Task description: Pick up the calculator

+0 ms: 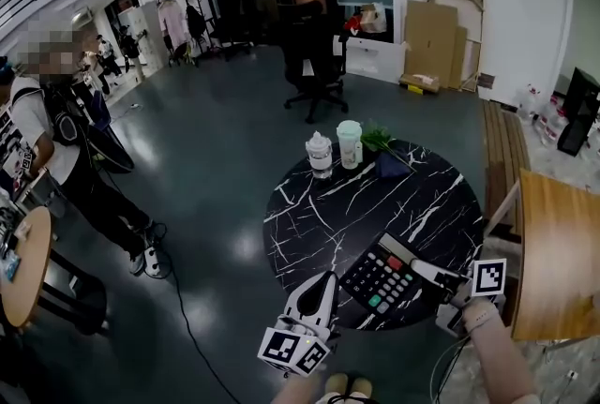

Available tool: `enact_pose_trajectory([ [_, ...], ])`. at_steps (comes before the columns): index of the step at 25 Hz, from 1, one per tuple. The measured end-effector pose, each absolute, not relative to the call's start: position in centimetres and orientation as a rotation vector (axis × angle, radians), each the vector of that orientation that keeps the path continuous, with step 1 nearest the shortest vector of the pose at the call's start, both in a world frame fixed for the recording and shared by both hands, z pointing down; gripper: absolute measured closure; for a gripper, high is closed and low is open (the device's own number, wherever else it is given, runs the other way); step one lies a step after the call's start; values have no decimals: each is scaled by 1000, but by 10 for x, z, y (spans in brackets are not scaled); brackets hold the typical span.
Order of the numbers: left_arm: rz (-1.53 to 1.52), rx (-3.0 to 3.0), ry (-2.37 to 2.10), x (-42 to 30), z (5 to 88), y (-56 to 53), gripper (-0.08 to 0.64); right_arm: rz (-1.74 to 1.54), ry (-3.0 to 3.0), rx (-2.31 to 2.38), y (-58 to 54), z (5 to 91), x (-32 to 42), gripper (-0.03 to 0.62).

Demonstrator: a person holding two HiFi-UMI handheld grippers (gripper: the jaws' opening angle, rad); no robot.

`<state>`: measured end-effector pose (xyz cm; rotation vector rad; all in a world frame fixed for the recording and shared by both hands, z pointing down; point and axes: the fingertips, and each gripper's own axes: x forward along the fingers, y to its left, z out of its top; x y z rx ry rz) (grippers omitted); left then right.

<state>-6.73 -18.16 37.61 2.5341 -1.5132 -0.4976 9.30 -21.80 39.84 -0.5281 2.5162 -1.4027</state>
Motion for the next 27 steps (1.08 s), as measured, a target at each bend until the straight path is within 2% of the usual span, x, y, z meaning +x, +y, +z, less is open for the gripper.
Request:
enact_pose_trajectory([
  [27,-452,2450,-1485,-79,421,-181,552,-1484,2492,-649,-215,450,98,532],
])
